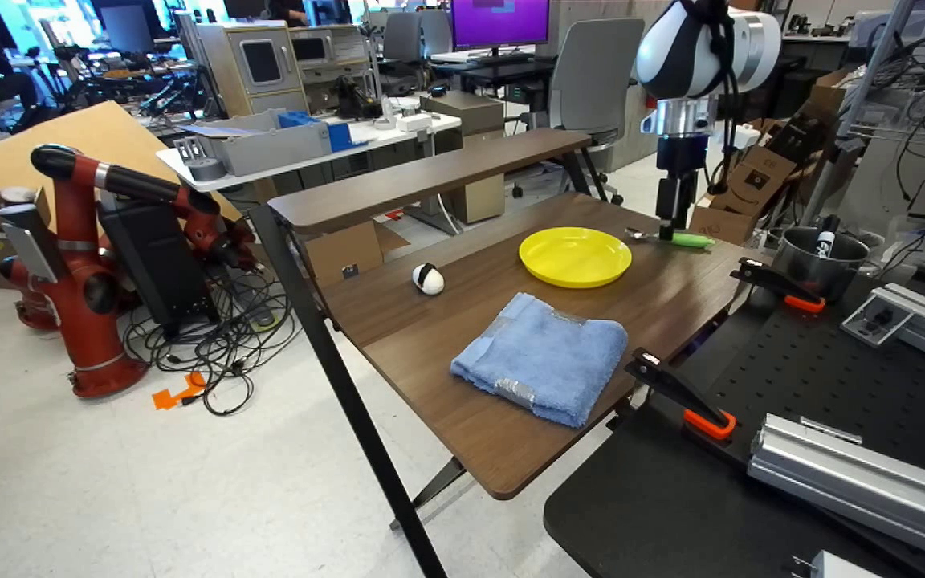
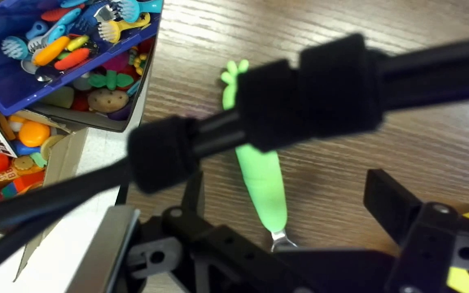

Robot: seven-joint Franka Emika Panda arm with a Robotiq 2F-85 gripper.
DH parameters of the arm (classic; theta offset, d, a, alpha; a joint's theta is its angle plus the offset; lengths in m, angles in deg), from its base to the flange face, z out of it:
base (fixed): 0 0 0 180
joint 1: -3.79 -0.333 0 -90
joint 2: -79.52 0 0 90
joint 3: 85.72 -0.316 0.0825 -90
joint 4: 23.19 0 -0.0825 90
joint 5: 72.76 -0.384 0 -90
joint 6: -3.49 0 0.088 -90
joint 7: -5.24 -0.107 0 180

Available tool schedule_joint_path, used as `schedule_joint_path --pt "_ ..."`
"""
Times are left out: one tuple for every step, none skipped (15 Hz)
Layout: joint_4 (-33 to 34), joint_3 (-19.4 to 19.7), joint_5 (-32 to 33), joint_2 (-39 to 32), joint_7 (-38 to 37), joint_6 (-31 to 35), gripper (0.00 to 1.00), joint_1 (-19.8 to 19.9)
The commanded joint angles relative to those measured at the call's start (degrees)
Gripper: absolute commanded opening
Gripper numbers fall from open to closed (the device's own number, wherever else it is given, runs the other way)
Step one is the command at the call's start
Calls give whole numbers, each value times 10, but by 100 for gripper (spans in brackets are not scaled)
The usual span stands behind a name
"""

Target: Move the spoon to the right side of the desk

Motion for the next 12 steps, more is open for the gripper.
schedule_joint_path --pt "-83 -15 -1 77 44 32 100 23" --pt "-102 -14 -5 98 55 38 100 26" --pt "-122 -14 -12 122 64 44 100 30" --pt "-143 -18 -20 145 86 53 100 37" --pt "-87 0 -5 99 52 19 100 16" --pt "-106 2 -9 120 64 23 100 18" --pt "-120 2 -11 135 70 26 100 19" --pt "-129 2 -12 141 72 30 100 18" --pt "-132 1 -12 141 72 33 100 18" --pt "-134 0 -12 141 72 35 100 18" --pt "-134 0 -12 141 72 37 100 18" --pt "-134 -1 -12 141 72 39 100 18"
